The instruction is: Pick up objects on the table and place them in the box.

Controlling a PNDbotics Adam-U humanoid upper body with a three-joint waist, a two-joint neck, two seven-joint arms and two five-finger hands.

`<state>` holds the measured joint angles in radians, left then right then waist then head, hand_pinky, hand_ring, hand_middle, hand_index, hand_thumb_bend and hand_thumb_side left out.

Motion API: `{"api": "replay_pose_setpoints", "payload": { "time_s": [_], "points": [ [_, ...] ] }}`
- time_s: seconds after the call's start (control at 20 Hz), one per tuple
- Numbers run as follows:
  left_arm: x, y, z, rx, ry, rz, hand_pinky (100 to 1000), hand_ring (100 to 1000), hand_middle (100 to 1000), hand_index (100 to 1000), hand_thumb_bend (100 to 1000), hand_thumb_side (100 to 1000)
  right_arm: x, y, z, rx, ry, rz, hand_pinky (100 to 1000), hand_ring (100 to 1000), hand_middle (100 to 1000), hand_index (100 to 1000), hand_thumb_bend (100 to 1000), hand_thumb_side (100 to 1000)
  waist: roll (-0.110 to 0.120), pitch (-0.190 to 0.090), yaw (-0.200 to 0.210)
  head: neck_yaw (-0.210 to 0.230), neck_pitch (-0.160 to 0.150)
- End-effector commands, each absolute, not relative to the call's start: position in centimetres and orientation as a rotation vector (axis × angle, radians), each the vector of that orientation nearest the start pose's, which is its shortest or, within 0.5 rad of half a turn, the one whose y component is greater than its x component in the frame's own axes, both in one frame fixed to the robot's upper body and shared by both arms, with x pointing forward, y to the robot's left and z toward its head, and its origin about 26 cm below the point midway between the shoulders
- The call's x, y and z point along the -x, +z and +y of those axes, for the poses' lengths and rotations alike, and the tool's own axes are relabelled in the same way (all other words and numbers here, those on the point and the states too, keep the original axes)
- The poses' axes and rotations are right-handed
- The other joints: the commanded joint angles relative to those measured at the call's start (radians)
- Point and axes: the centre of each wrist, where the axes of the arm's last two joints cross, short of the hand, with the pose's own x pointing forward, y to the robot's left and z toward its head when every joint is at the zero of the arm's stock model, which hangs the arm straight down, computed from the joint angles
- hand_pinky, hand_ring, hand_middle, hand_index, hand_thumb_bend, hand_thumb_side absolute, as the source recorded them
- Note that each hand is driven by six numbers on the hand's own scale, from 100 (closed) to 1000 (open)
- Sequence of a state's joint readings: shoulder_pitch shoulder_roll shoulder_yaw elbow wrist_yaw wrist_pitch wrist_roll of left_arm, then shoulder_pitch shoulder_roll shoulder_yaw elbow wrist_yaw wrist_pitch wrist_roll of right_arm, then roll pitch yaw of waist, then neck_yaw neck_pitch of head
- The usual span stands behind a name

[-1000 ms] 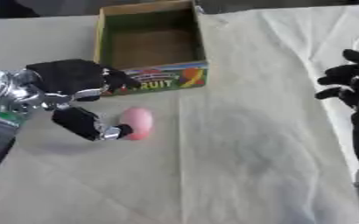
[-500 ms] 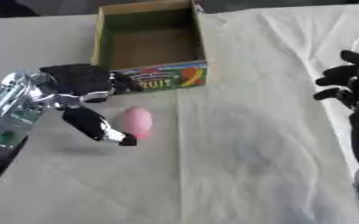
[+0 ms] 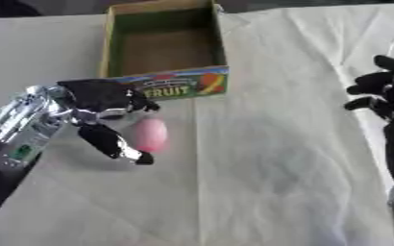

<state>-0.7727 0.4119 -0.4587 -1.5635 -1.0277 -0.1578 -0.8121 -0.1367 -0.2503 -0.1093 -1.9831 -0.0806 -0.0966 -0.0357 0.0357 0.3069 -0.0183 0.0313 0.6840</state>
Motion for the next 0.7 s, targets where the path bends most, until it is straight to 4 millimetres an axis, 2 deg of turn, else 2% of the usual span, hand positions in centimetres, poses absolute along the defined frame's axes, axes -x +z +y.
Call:
{"api": "replay_pose_setpoints", "payload": {
  "time_s": [0.05,0.2,0.4,0.7],
  "points": [
    [-38.4,21.6,15.0,1.203,2.946,1.693,500,712,792,1000,524,875,-28.1,15.9,-29.1,0.172,0.134,-2.249,515,625,588,830,100,1000,-0.004,-0.016,-0.001,0.003,-0.009],
    [-38.7,21.2,15.1,1.195,2.955,1.681,494,706,788,1000,494,832,-28.1,15.9,-29.1,0.17,0.134,-2.247,515,625,588,831,100,1000,-0.004,-0.015,-0.001,0.003,-0.009],
    [-39.0,20.8,15.2,1.215,2.953,1.688,463,677,753,1000,376,755,-28.1,15.9,-29.1,0.168,0.135,-2.246,516,626,588,831,100,1000,-0.005,-0.014,-0.003,0.004,-0.01],
    [-39.5,20.1,15.1,1.273,2.919,1.714,414,628,687,1000,325,757,-28.1,15.8,-29.0,0.167,0.134,-2.243,517,626,588,832,100,1000,-0.005,-0.012,-0.009,0.005,-0.011]
  ]
}}
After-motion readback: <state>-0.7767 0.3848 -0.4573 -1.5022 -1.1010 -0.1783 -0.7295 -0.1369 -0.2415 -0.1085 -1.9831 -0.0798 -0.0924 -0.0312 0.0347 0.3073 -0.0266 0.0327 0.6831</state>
